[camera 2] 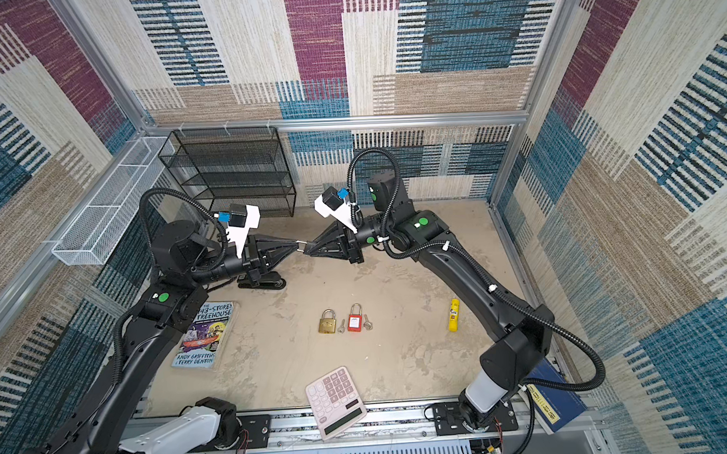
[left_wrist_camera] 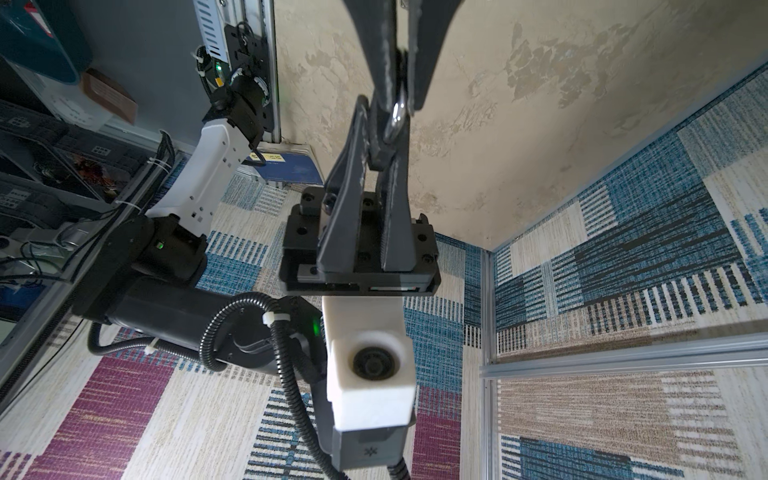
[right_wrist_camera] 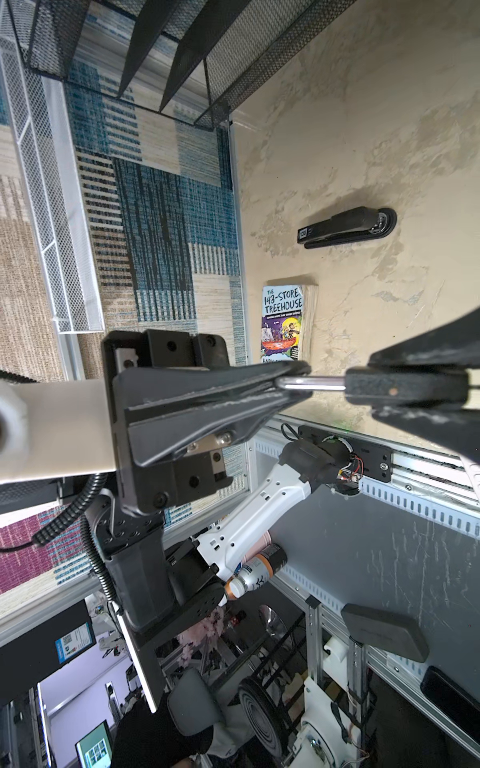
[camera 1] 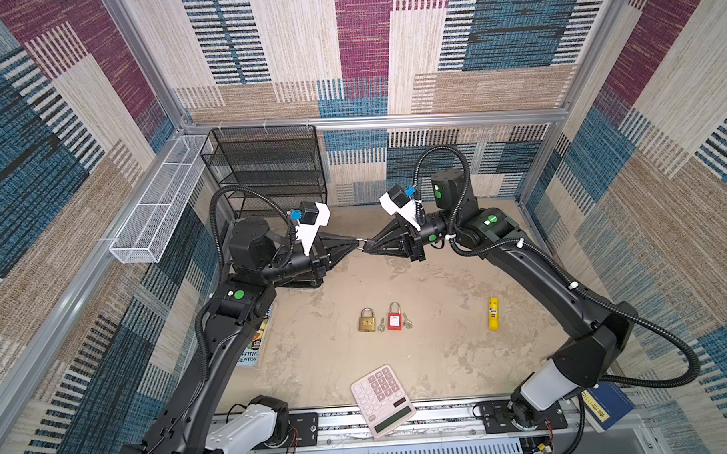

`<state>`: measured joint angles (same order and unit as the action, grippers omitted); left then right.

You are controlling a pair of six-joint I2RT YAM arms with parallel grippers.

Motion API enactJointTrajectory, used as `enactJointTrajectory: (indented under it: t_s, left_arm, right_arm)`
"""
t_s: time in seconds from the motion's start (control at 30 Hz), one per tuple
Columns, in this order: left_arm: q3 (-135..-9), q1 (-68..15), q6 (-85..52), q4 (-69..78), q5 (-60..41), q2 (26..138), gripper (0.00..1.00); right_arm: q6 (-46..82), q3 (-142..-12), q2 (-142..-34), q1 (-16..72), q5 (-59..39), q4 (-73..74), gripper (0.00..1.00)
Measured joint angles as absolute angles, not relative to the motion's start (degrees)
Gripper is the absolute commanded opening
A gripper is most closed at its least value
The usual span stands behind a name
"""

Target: Lock with the key

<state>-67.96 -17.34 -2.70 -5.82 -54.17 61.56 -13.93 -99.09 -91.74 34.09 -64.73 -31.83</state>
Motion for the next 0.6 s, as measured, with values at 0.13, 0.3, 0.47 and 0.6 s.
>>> enactJointTrajectory:
  t_s: [0.13, 0.3, 0.47, 0.6]
  left_arm:
    - [-67.6, -17.3, -2.9, -4.3, -54.2, 61.4, 0.00]
    - [-67.8, -17.4, -3.1, -4.0, -54.8, 62.1, 0.00]
    - [-67.7, -17.4, -3.3, -3.3, -54.7, 62.3, 0.00]
    - [-67.7, -18.1, -3.6, -2.5, -54.3, 62.7, 0.00]
  right_arm:
    - [-13.3, -98.6, -91.4, 34.0, -64.8, -30.2, 0.00]
    - [-12.6, -96.1, -89.7, 34.1, -62.8, -27.6, 0.00]
    - [-12.7, -96.1, -89.6, 34.1, -61.8, -26.9, 0.00]
    - [-12.9, -97.1, -89.8, 34.1, -61.8, -27.7, 0.00]
